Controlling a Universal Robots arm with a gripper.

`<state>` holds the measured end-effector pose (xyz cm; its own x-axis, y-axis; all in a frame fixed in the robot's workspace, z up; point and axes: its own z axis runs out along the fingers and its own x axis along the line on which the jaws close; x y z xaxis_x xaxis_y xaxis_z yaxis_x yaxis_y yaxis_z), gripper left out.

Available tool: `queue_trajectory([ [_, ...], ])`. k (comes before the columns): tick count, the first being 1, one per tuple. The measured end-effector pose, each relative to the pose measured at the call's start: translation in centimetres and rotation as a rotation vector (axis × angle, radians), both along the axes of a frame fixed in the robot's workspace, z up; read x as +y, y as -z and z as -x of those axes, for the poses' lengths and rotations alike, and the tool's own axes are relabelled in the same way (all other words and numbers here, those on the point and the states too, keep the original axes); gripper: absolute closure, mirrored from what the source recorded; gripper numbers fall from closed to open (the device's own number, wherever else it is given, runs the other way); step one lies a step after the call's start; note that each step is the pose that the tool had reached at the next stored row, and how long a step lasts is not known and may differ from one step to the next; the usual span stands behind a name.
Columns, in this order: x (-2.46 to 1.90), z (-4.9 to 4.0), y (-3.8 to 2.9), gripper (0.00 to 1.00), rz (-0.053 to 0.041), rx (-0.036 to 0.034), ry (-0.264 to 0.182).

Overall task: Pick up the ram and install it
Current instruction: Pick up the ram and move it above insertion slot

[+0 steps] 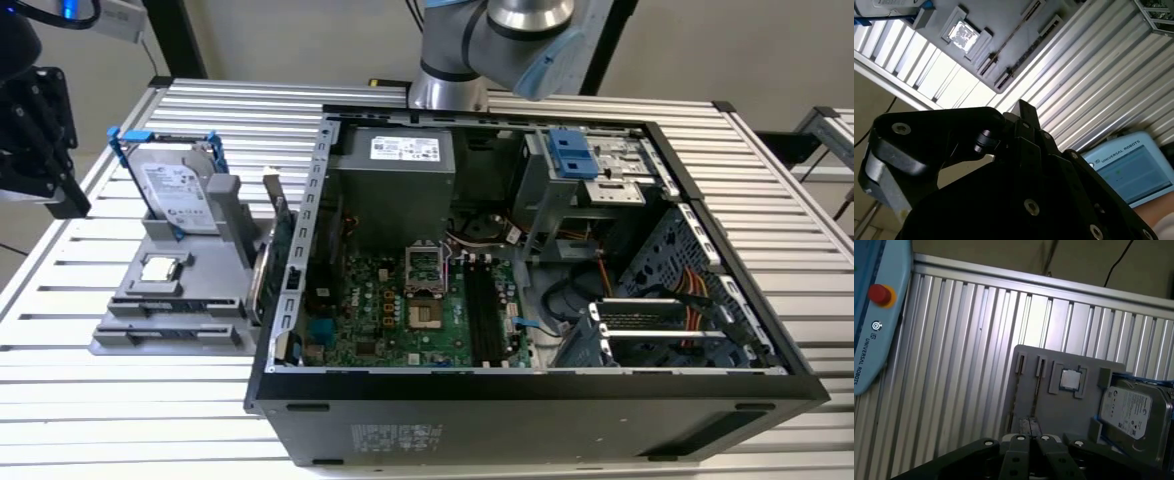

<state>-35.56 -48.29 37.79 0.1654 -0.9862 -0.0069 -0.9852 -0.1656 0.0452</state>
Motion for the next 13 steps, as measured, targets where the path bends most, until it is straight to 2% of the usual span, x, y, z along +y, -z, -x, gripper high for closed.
queue_trajectory([
  [4, 0.0, 0.0, 0.0, 1.0, 0.0, -0.0001, -0.011],
  [5, 0.0, 0.0, 0.0, 0.0, 0.0, 0.0, -0.013],
  [13, 0.0, 0.0, 0.0, 0.0, 0.0, 0.0, -0.034],
])
